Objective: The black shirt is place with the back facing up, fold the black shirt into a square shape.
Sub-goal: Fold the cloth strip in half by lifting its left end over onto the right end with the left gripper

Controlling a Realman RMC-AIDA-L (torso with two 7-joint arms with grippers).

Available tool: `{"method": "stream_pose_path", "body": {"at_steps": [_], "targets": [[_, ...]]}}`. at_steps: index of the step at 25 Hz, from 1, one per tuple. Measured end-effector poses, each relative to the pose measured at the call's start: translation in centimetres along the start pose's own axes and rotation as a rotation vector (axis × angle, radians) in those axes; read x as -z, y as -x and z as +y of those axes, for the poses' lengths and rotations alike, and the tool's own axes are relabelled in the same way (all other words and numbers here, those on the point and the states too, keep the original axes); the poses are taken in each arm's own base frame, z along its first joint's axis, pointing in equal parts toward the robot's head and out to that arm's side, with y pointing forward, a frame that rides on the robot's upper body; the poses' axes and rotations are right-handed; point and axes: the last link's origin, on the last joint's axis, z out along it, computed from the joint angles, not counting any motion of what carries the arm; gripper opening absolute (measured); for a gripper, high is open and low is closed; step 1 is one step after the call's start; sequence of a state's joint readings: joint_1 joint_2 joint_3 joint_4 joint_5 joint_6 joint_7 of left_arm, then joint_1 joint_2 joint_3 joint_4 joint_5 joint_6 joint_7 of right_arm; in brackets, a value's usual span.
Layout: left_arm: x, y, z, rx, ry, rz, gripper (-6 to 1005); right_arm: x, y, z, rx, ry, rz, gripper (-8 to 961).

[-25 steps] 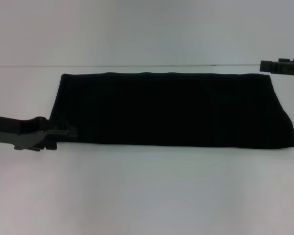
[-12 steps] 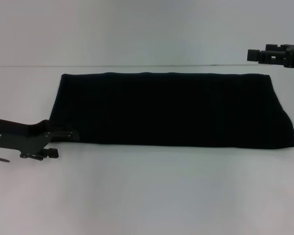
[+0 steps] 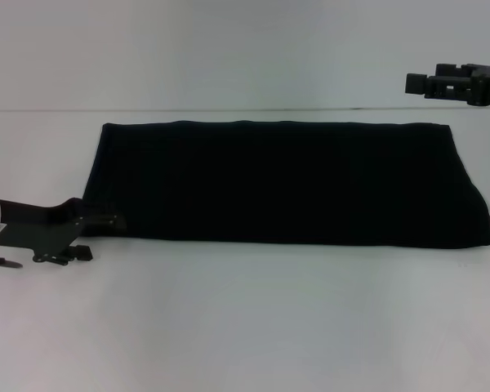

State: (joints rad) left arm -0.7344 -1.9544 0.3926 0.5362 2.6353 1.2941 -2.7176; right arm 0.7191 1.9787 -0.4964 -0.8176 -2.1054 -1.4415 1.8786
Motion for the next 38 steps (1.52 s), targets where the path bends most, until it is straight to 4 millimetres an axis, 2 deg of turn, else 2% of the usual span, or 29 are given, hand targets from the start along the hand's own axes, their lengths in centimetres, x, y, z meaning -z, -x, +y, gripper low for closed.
{"method": "stream_pose_path", "body": {"at_steps": [14,38], "targets": [[-0.1,-1.0,0.1,-0.006,-0.021,0.051,889,-0.3,0.3,0.2,0.008,0.010,-0.004,918],[-0.2,-1.3,-0.4,-0.018,-0.057,0.071,885,-0.6,0.6,0.4,0.011,0.015,-0.017,914]]}}
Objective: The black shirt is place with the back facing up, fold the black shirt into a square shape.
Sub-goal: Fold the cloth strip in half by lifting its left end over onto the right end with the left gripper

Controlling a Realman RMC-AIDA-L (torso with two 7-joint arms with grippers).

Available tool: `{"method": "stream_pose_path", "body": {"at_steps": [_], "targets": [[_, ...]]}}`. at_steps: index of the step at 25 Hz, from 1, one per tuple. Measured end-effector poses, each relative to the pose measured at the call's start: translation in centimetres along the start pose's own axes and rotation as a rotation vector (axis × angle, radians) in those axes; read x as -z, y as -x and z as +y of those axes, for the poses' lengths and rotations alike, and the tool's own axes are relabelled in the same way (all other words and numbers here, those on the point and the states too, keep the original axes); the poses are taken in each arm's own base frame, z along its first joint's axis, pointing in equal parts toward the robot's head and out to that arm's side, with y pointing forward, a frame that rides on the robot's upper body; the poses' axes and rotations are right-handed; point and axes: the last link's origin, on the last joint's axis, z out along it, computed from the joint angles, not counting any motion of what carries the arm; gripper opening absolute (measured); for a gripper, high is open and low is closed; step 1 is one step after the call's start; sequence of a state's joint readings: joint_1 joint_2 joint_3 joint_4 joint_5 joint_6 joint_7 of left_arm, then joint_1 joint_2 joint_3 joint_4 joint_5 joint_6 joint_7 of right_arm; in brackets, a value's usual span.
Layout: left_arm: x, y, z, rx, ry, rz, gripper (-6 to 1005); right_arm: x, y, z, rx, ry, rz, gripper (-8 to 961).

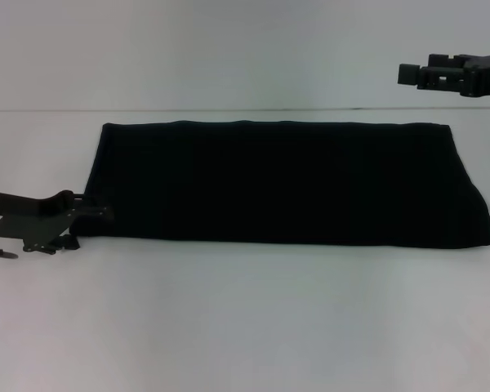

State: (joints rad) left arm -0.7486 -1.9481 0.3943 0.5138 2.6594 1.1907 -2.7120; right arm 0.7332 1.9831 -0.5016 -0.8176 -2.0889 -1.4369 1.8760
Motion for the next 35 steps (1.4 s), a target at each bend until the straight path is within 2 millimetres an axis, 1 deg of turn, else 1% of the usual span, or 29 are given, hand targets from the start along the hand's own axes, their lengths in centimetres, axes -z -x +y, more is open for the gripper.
{"method": "stream_pose_path", "body": {"at_steps": [5,15,35], "targets": [[0.0,-0.3,0.0,-0.004,-0.006,0.015,881,0.1,0.1,0.1,-0.005,0.005,-0.017,915],[-0.5,-0.8,1.0,-0.027,0.004,0.029,867,0.2,0.1,0.0,-0.006,0.005,-0.019,917],[-0.3,-0.9,0.6,-0.040,-0.003,0.050,839,0.1,-0.1,0.2,0.005,0.010,-0.017,917]]}}
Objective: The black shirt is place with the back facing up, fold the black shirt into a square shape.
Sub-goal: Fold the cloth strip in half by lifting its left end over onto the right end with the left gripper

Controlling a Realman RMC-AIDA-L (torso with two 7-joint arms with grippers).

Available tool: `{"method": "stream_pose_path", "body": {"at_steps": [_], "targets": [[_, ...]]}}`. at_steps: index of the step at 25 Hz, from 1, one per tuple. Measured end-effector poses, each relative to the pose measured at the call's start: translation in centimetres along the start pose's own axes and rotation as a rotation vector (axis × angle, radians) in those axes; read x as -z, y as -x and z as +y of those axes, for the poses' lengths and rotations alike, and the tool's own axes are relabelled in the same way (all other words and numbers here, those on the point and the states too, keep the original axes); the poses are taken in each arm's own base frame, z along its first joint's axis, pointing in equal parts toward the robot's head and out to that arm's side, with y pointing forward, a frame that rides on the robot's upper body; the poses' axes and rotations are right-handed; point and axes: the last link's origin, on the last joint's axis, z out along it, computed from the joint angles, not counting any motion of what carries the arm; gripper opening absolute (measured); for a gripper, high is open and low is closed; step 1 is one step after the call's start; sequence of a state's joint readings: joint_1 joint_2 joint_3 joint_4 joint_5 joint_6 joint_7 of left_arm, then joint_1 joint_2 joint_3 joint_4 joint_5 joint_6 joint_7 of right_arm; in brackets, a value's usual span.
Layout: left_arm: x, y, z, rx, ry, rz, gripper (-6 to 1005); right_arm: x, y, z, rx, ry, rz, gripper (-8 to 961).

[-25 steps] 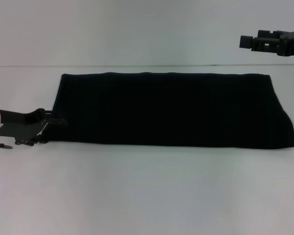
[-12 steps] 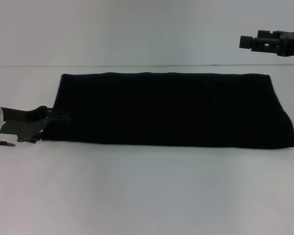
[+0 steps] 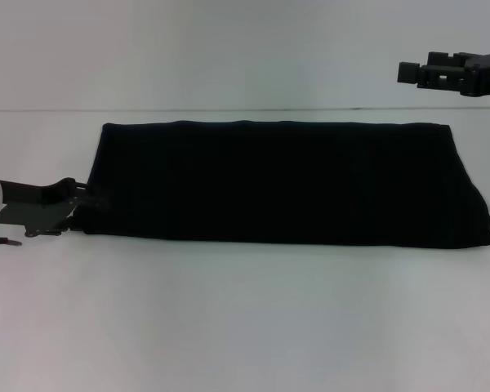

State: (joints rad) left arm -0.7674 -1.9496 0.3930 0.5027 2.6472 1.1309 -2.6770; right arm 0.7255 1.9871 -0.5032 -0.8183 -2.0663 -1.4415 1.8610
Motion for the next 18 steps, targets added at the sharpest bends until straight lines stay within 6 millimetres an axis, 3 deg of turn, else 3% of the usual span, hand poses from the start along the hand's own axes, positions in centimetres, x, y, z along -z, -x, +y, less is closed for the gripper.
{"method": "stream_pose_path", "body": {"at_steps": [6,11,18], "targets": [[-0.04,0.08,-0.11,-0.006,-0.006,-0.001,667,-0.11,-0.15,0.07,0.005,0.003,0.001,916],[-0.05,-0.03,-0.21,-0.009,-0.014,0.006,423,-0.20,-0.23,0.10,0.004,0.005,0.003,916],[0.06,-0.10,-0.66,-0.022,-0.029,0.018,156,-0.28,-0.41,0.11,-0.002,0.005,0.004,916]]}}
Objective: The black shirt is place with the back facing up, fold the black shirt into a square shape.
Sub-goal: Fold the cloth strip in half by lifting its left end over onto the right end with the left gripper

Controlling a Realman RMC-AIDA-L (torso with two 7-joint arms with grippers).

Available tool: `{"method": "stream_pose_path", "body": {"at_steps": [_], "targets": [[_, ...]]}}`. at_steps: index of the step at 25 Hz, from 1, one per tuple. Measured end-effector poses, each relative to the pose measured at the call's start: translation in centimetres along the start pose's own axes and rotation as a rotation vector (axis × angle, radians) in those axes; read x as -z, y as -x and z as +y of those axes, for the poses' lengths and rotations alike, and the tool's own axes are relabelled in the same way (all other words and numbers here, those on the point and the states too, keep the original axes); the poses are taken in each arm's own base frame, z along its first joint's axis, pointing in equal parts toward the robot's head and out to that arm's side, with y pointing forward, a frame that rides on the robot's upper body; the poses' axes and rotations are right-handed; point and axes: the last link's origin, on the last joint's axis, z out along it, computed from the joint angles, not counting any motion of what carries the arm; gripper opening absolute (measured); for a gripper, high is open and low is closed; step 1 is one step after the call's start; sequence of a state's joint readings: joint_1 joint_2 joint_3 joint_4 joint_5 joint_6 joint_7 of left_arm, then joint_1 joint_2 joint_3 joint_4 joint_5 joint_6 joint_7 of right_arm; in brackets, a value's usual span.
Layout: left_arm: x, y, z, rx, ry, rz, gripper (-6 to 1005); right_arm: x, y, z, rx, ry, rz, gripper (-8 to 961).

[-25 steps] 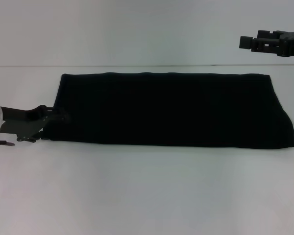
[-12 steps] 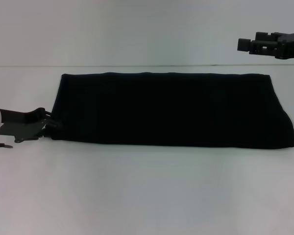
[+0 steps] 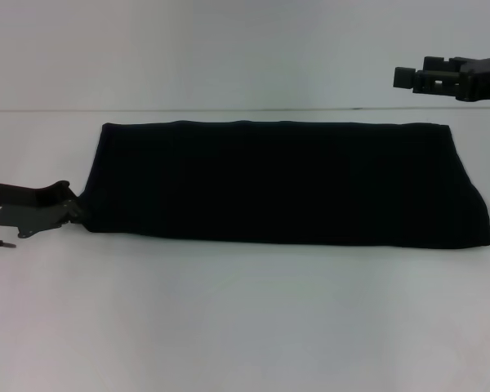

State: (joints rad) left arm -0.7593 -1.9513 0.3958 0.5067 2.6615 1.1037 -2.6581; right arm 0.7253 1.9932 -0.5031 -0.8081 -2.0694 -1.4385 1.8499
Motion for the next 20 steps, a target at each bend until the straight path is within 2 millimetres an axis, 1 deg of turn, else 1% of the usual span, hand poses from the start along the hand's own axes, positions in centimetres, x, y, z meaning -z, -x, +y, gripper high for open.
{"method": "stream_pose_path", "body": {"at_steps": [1,4,7,10,11,13,14,16,18,20], "targets": [[0.0,0.0,0.0,0.000,0.000,0.000,125,0.0,0.0,0.0,-0.001,0.000,0.000,916],[0.3,0.3,-0.8,-0.010,-0.007,0.013,33,-0.3,-0.3,0.2,-0.008,0.002,-0.001,917],[1.0,0.7,-1.9,-0.010,0.002,0.037,38,-0.8,-0.4,0.4,-0.016,0.004,-0.007,916],[2.5,1.0,-3.5,-0.003,0.011,0.079,43,-1.4,-0.5,0.6,-0.024,0.003,-0.015,916],[3.1,1.0,-4.1,0.000,0.008,0.097,45,-1.6,-0.6,0.7,-0.028,0.002,-0.017,916],[4.9,1.0,-6.1,0.022,-0.016,0.142,48,-1.8,-0.7,0.6,-0.036,-0.011,-0.023,917],[6.4,0.9,-7.6,0.041,-0.037,0.177,50,-2.0,-0.7,0.6,-0.041,-0.014,-0.024,917],[8.3,0.7,-9.3,0.066,-0.061,0.225,53,-2.3,-0.9,0.5,-0.052,-0.020,-0.025,917],[10.2,0.6,-10.7,0.087,-0.085,0.267,56,-2.6,-1.1,0.5,-0.063,-0.022,-0.025,917],[11.6,0.5,-11.6,0.099,-0.099,0.294,59,-2.8,-1.2,0.5,-0.068,-0.023,-0.023,917]]}}
